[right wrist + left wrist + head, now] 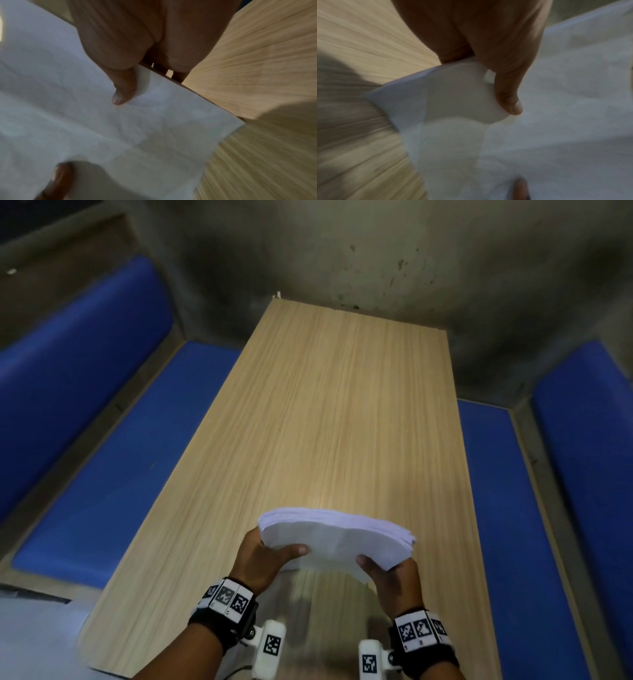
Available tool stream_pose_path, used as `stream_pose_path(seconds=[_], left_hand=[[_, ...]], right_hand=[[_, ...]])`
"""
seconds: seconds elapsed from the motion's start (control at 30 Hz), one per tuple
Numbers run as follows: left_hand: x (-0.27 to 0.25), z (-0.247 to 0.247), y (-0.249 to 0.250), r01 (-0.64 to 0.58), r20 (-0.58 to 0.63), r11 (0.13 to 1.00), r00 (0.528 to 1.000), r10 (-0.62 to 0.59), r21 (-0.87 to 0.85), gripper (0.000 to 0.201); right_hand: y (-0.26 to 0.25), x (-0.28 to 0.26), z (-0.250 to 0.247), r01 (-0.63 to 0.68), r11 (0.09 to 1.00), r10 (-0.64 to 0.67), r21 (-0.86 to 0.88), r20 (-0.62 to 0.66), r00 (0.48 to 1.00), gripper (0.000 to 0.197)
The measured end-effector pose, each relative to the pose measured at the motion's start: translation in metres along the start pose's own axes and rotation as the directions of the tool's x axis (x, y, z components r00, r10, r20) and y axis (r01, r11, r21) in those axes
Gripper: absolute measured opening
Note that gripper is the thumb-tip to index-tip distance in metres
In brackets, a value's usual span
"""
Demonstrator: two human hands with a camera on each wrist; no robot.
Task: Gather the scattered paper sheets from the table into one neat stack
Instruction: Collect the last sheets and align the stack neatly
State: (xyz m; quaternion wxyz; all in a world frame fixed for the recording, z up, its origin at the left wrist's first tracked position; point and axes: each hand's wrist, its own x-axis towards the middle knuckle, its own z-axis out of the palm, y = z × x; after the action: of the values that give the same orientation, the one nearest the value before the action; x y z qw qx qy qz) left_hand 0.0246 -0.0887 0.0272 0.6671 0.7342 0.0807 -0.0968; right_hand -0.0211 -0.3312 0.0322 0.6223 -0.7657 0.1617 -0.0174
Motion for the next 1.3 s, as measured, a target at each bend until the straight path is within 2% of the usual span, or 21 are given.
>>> stream_pose_path(seconds=[0.1,0.2,0.27,0.37,0.47,0.53,0.57,0.6,0.67,0.73,0.77,0.83,0.9,0.97,1.1,1.2,1.3], left_hand=[[-0.002,0.007,-0.003,0.091,-0.005,0.996,0.996,-0.091,-0.017,0.043],[-0.004,0.006,0.004,0.135,-0.025,0.991,0.991,-0.134,0.018,0.029],[-0.003,0.000,0.014,0.129,-0.004,0.989,0.992,-0.129,0.071,0.037],[0.000,-0.005,0.017,0.116,0.028,0.989,0.993,-0.118,0.091,0.064],[0.009,-0.003,-0.010,0.170,-0.016,0.968,0.985,-0.170,0.183,0.074],[0.012,-0.012,-0.034,0.280,-0.057,0.902,0.959,-0.277,0.329,0.085],[0.011,-0.020,-0.048,0.329,-0.071,0.834,0.940,-0.334,0.443,0.090],[0.007,-0.028,-0.058,0.352,-0.065,0.750,0.921,-0.383,0.560,0.091],[-0.011,-0.039,-0.071,0.283,0.029,0.615,0.894,-0.446,0.736,0.076],[-0.033,-0.043,-0.077,0.192,0.180,0.637,0.863,-0.471,0.747,0.047],[-0.042,-0.043,-0.081,0.166,0.251,0.681,0.847,-0.470,0.714,0.042],[-0.051,-0.040,-0.084,0.130,0.335,0.733,0.827,-0.452,0.668,0.049],[-0.049,-0.038,-0.082,0.119,0.333,0.739,0.837,-0.434,0.663,0.048],[-0.042,-0.034,-0.082,0.141,0.315,0.746,0.844,-0.435,0.651,0.046],[-0.025,-0.028,-0.074,0.123,0.287,0.737,0.869,-0.404,0.665,0.043],[-0.012,-0.024,-0.070,0.152,0.251,0.725,0.874,-0.416,0.672,0.049],[-0.005,-0.024,-0.063,0.152,0.261,0.701,0.856,-0.446,0.697,0.050]], right_hand=[[0.000,-0.004,0.009,-0.045,0.999,0.045,-0.011,-0.004,0.999,0.041],[-0.006,-0.005,0.006,-0.094,0.995,0.093,0.014,0.037,0.995,0.018],[-0.013,-0.005,-0.002,-0.114,0.993,0.114,0.000,0.062,0.992,0.012],[-0.019,-0.008,-0.010,-0.160,0.985,0.165,-0.068,0.067,0.984,0.028],[0.003,-0.003,-0.014,-0.299,0.949,0.306,-0.103,0.052,0.951,0.057],[0.033,-0.004,-0.018,-0.436,0.862,0.459,-0.261,0.035,0.888,0.072],[0.048,-0.009,-0.021,-0.467,0.806,0.510,-0.363,0.026,0.860,0.068],[0.065,-0.015,-0.025,-0.455,0.764,0.526,-0.457,0.032,0.850,0.055],[0.085,-0.030,-0.028,-0.394,0.718,0.538,-0.574,0.098,0.838,0.041],[0.096,-0.044,-0.026,-0.350,0.708,0.557,-0.614,0.181,0.810,0.036],[0.099,-0.049,-0.024,-0.336,0.727,0.557,-0.599,0.229,0.798,0.035],[0.101,-0.054,-0.018,-0.331,0.768,0.542,-0.549,0.281,0.792,0.054],[0.094,-0.051,-0.014,-0.327,0.778,0.536,-0.536,0.294,0.792,0.063],[0.087,-0.046,-0.010,-0.337,0.777,0.534,-0.532,0.275,0.799,0.063],[0.092,-0.029,-0.005,-0.372,0.777,0.532,-0.508,0.213,0.820,0.077],[0.086,-0.024,0.001,-0.415,0.757,0.554,-0.505,0.160,0.817,0.071],[0.075,-0.022,0.002,-0.416,0.735,0.565,-0.535,0.146,0.812,0.053]])
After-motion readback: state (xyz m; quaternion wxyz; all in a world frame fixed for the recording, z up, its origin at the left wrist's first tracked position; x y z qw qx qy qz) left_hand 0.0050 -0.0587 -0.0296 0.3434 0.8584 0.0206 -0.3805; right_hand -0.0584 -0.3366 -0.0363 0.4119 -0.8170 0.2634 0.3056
